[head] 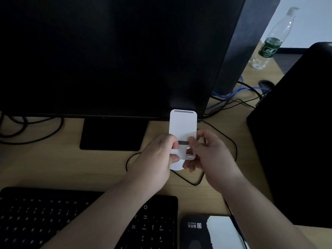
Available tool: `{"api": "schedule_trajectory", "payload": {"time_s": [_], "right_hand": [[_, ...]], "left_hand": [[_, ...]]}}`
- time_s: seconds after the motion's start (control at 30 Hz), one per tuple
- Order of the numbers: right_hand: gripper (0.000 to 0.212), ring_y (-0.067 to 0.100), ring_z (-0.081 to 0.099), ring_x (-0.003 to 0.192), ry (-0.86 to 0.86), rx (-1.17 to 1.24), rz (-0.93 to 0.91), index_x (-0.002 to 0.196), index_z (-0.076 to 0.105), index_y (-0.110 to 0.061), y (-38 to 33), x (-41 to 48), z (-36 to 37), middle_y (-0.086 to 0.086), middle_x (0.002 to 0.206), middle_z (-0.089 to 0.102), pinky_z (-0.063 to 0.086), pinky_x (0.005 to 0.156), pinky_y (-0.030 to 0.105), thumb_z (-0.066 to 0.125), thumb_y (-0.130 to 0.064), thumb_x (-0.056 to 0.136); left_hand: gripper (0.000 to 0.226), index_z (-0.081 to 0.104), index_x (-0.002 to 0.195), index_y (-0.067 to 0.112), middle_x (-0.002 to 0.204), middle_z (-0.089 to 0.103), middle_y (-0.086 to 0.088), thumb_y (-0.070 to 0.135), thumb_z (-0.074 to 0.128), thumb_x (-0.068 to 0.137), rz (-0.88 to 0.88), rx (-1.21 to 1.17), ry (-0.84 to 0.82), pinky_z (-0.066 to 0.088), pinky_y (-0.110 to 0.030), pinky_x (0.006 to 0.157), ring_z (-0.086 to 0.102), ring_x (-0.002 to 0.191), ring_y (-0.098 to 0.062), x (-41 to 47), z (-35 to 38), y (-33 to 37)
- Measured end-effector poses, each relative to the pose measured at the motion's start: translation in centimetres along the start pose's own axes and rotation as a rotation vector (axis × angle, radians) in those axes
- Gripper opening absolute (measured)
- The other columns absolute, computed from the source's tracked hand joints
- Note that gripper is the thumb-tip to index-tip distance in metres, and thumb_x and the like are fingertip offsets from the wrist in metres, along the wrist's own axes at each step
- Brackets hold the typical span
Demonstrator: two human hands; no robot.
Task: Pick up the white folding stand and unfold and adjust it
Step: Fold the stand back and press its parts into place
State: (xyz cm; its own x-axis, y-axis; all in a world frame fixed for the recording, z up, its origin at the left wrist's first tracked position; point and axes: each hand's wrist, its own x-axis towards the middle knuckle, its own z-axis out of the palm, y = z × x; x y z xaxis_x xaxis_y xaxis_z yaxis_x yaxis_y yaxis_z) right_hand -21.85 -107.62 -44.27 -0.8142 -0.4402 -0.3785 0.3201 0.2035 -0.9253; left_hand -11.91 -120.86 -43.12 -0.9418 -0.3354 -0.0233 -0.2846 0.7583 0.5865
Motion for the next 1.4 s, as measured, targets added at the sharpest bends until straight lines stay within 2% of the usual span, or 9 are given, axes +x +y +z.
{"api": "schedule_trajectory", "payload": {"time_s": [0.33, 0.47, 0.57, 0.63, 0.7, 0.77, 0.97, 1.13, 1.4], "right_hand": [[0.007, 0.027, 0.065, 0.047, 0.047, -0.089, 0.003, 0.101, 0.062, -0.014, -0.2, -0.1, 0.8, 0.007, 0.06, 0.071, 0.047, 0.046, 0.035, 0.056, -0.016, 0.104], [0.007, 0.025, 0.063, 0.045, 0.055, -0.103, 0.007, 0.101, 0.062, -0.014, -0.4, -0.1, 0.9, 0.009, 0.063, 0.071, 0.046, 0.043, 0.033, 0.056, -0.016, 0.104], [0.007, 0.023, 0.061, 0.044, 0.044, -0.119, 0.003, 0.102, 0.062, -0.013, -0.4, 0.1, 0.8, 0.006, 0.058, 0.07, 0.046, 0.043, 0.033, 0.056, -0.016, 0.104], [0.008, 0.022, 0.06, 0.043, 0.032, -0.134, -0.006, 0.101, 0.062, -0.013, -0.4, 0.1, 0.7, 0.006, 0.058, 0.07, 0.046, 0.044, 0.034, 0.056, -0.017, 0.104], [0.009, 0.02, 0.059, 0.041, 0.008, -0.152, -0.024, 0.102, 0.062, -0.012, -0.4, 0.1, 0.5, 0.007, 0.059, 0.071, 0.045, 0.044, 0.033, 0.055, -0.017, 0.104], [0.01, 0.02, 0.058, 0.041, -0.001, -0.168, -0.045, 0.103, 0.062, -0.012, -0.3, 0.1, 0.5, 0.008, 0.062, 0.071, 0.044, 0.043, 0.033, 0.054, -0.018, 0.105], [0.011, 0.017, 0.055, 0.038, 0.029, -0.217, -0.101, 0.106, 0.062, -0.014, 0.5, 0.0, 0.9, 0.017, 0.072, 0.069, 0.043, 0.041, 0.031, 0.052, -0.018, 0.105], [0.01, 0.009, 0.055, 0.041, 0.001, -0.173, -0.093, 0.1, 0.061, -0.015, 1.6, -0.4, 1.3, 0.012, 0.074, 0.067, 0.041, 0.04, 0.021, 0.053, -0.016, 0.106], [0.007, 0.009, 0.059, 0.053, 0.023, -0.171, -0.152, 0.1, 0.062, -0.018, 2.4, -1.1, 1.2, 0.015, 0.084, 0.069, 0.045, 0.046, 0.016, 0.056, -0.018, 0.104]], "left_hand": [[0.056, 0.045, 0.108, 0.029, 0.103, 0.065, 0.004, -0.007, 0.079, 0.082, 0.169, 0.065, 0.097, 0.036, -0.003, 0.057, 0.051, 0.087, 0.001, -0.5, 2.0, -1.8], [0.054, 0.045, 0.107, 0.026, 0.104, 0.065, -0.001, -0.014, 0.073, 0.083, 0.209, 0.04, 0.164, 0.06, -0.03, 0.06, 0.07, 0.09, -0.007, -0.6, 2.7, -2.2], [0.054, 0.047, 0.1, 0.023, 0.097, 0.063, 0.0, -0.017, 0.076, 0.078, 0.242, 0.036, 0.204, 0.05, -0.018, 0.054, 0.054, 0.082, 0.005, -0.7, 3.0, -2.3], [0.042, 0.049, 0.098, 0.026, 0.096, 0.064, 0.005, 0.0, 0.079, 0.085, 0.227, 0.025, 0.216, 0.042, -0.016, 0.059, 0.05, 0.078, 0.004, -0.8, 2.8, -2.6], [0.022, 0.049, 0.103, 0.033, 0.101, 0.065, 0.013, 0.043, 0.066, 0.094, 0.113, -0.13, 0.135, 0.046, -0.014, 0.066, 0.059, 0.081, 0.0, -1.0, 1.4, -2.1], [0.045, 0.047, 0.115, 0.035, 0.108, 0.063, 0.017, 0.069, 0.049, 0.086, -0.076, -0.33, 0.039, 0.048, -0.008, 0.077, 0.062, 0.094, 0.009, -0.6, 0.0, -1.5], [0.011, 0.066, 0.11, 0.023, 0.094, 0.074, 0.009, 0.023, 0.067, 0.1, -0.144, -0.389, -0.006, 0.053, -0.019, 0.073, 0.069, 0.087, 0.003, 2.0, -0.1, -2.2], [0.008, 0.06, 0.1, 0.031, 0.094, 0.07, 0.013, 0.024, 0.065, 0.1, -0.131, -0.332, -0.003, 0.049, -0.016, 0.075, 0.065, 0.092, 0.003, 1.5, 0.7, -3.4], [0.031, 0.051, 0.087, 0.046, 0.095, 0.071, 0.013, 0.022, 0.067, 0.098, -0.086, -0.322, -0.001, 0.057, -0.036, 0.082, 0.069, 0.09, -0.003, 1.2, 1.3, -3.8]]}}
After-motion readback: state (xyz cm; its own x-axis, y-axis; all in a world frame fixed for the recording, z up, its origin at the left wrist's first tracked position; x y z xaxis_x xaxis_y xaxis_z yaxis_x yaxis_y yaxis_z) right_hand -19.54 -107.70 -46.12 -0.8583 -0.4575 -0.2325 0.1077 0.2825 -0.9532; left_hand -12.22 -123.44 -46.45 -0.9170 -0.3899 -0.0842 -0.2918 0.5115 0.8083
